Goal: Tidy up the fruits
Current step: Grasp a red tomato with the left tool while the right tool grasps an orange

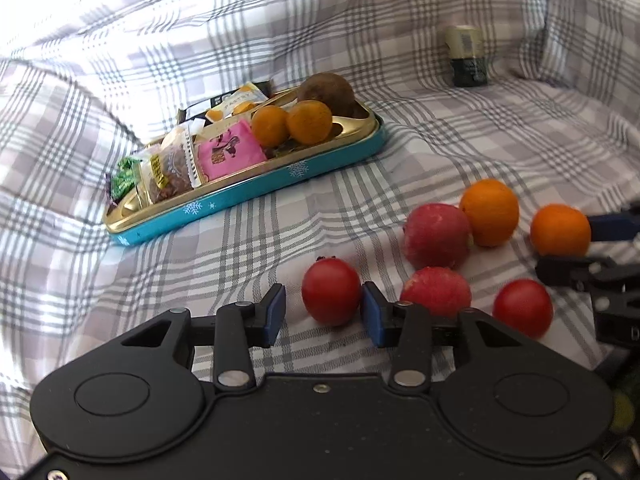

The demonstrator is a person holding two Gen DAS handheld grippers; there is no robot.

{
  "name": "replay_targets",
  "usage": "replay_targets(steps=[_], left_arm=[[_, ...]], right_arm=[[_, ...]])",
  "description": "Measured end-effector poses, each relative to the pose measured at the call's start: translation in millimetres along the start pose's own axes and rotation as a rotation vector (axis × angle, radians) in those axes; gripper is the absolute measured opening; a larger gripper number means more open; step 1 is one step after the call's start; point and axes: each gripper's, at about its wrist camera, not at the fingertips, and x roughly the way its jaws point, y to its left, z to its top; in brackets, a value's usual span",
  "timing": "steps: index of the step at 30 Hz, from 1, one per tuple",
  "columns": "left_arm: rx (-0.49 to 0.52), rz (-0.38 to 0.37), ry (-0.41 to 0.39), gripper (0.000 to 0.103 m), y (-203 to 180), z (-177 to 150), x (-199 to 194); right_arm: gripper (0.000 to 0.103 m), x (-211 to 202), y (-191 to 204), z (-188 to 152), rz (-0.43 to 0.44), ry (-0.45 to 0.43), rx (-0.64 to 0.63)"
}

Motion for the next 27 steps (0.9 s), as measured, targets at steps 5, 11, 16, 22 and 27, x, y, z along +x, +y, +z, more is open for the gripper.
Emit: replay_targets(steps=[5, 11, 16, 22, 27], left_arm=[[-0.012, -0.003, -0.007, 0.051, -0.1, 0.7, 1.9], [-0.054, -0.011, 0.003, 0.051, 3.2, 1.9, 3.5], [-0.044, -0.023, -0.009, 0.039, -1.0, 0.5, 0.9], [-0.058, -0.019, -0.031, 0.039, -0.3, -3.7, -11.5], [-0.083, -0.008, -0.049, 0.039, 3.5, -5.2, -30.9]], right_arm=[[0.042, 0.9, -2.1, 0.8, 0.006, 0.005, 0.017], [0.042, 2.3, -2.3, 0.9, 0.006, 0.006, 0.03], [0.044, 2.9, -2.7, 1.0, 0.004, 0.004, 0.03], [0.05, 3.2, -4.8, 1.9, 0.008, 0.003, 0.046], [0.052, 3.1, -7.8, 3.0, 0.006, -0.006, 0.075]])
